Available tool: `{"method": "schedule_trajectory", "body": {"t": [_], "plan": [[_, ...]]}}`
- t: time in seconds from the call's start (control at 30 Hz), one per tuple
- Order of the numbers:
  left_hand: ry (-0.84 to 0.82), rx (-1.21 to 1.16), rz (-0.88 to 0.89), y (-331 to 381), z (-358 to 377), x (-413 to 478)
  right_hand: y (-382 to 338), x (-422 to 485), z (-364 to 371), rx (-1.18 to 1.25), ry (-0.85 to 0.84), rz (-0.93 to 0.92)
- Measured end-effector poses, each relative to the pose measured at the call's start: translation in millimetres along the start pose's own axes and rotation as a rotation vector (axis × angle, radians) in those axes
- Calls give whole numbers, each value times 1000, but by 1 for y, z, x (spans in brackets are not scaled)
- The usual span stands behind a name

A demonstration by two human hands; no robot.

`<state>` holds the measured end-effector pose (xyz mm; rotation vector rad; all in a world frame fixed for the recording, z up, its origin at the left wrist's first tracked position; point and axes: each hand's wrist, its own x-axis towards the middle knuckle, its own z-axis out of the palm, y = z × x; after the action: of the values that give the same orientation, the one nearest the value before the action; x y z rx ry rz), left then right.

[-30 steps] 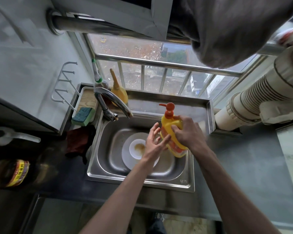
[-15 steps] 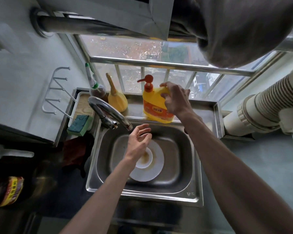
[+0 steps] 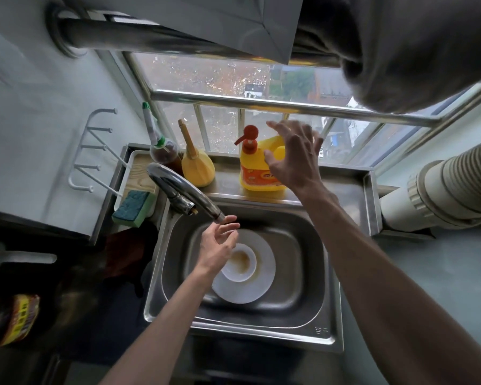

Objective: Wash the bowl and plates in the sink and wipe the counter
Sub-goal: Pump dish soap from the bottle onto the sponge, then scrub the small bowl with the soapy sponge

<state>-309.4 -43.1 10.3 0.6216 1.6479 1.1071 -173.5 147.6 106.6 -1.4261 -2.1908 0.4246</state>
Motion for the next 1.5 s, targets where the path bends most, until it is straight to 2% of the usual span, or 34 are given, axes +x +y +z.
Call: {"method": "schedule_trajectory", "body": {"t": [0.13,0.2,0.43,0.57,0.63,0.7,0.73,0.8,0.9,1.13,1.33,1.4,1.5], "plan": [[14,30,6,-5,-18,-2,-13,-33,10,-18,310,-66],[21,58,17,-11,-32,-6,-20,-58,20,29,374,-21],[143,125,61,-33,-92,-17,-38,-136,83,180,-8,144],[216,157,113,-34,-120,-18,-54,-156,107,258,-222,144],[386,305,217,-30,-133,-14,-60,-162,113,276,-256,141],[593,567,338,-23,-151,-3,-65,-165,118,283,-286,149],[632,711,363,-20,-161,7,-67,-167,120,283,-301,155],[600,920,331,-14,-178,31,-68,-168,124,289,-318,161],[530,1008,228,-7,-191,61,-69,-170,129,293,-324,174],[549,893,187,-10,-198,76,-67,-176,142,332,-347,194],[555,724,420,-34,-176,24,-63,-184,146,404,-347,237],[437,670,480,-47,-158,1,-62,-189,145,558,-381,322],[212,651,505,-68,-125,-16,-57,-195,141,946,-502,667]]}}
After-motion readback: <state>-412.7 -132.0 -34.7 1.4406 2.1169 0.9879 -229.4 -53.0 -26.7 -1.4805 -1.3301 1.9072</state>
